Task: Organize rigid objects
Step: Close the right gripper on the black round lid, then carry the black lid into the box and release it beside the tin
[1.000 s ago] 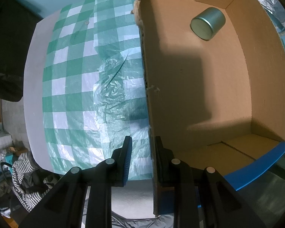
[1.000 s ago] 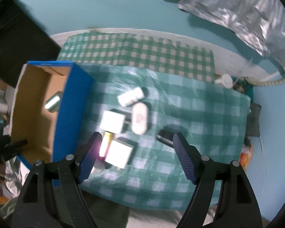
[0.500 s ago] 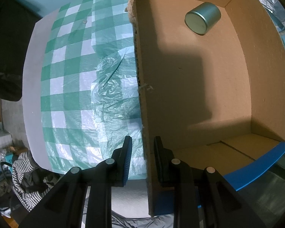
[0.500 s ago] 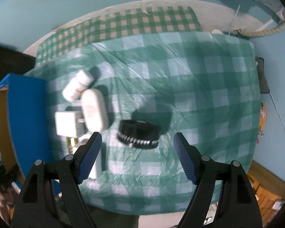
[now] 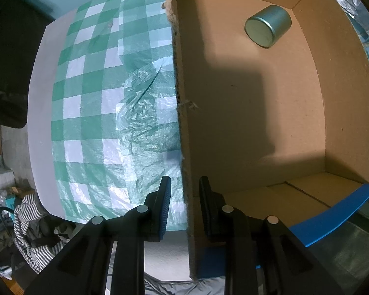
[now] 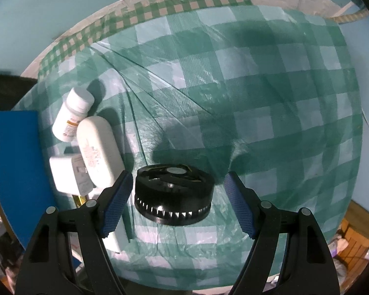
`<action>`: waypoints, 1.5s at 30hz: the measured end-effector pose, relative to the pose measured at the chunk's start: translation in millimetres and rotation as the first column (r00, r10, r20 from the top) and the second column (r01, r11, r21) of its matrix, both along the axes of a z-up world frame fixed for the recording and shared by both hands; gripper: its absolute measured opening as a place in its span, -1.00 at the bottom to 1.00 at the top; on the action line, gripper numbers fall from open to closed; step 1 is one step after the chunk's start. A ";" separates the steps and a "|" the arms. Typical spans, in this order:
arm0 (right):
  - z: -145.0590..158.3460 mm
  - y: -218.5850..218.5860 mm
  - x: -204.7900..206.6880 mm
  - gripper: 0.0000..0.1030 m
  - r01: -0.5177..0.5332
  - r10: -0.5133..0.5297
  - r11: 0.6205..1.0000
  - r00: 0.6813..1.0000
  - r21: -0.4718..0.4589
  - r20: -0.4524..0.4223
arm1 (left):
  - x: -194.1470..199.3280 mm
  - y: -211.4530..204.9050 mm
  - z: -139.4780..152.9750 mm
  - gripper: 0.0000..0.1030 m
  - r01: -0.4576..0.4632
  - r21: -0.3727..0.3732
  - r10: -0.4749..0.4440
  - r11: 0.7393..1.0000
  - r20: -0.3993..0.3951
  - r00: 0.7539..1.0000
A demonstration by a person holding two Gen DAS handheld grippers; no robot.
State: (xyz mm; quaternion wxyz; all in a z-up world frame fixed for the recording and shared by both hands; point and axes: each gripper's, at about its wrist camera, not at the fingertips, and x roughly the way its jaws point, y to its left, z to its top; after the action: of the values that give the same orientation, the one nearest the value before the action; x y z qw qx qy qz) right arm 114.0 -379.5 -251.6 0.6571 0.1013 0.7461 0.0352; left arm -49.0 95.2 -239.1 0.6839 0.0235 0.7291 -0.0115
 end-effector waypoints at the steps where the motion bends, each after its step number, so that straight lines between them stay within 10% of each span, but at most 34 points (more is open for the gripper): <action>1: -0.9 0.6 -0.4 0.50 0.002 -0.002 1.000 1.000 0.003 -0.001 | -0.2 0.4 -0.2 -0.55 0.000 0.000 0.000 1.000 0.000 1.000; 7: -4.5 1.7 -0.4 0.22 0.005 -0.005 1.000 1.000 0.007 -0.003 | -2.9 0.3 -1.7 -0.55 0.006 0.000 -0.006 1.000 -0.002 1.000; 25: 12.6 18.1 -0.9 0.21 -0.097 0.097 0.995 0.995 0.007 0.022 | -3.3 4.5 -2.5 -0.55 0.016 -0.006 -0.016 1.000 -0.008 1.000; 45: 106.1 110.4 10.9 0.21 -0.371 0.361 0.928 0.920 0.040 0.149 | -3.2 4.5 -4.8 -0.55 0.028 -0.018 -0.028 0.999 -0.004 1.000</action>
State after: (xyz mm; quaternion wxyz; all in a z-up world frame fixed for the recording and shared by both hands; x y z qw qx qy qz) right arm 124.9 -269.1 -145.5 0.6854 -0.0204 0.7028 0.1896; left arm -52.2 99.7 -243.9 0.6823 0.0277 0.7300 -0.0276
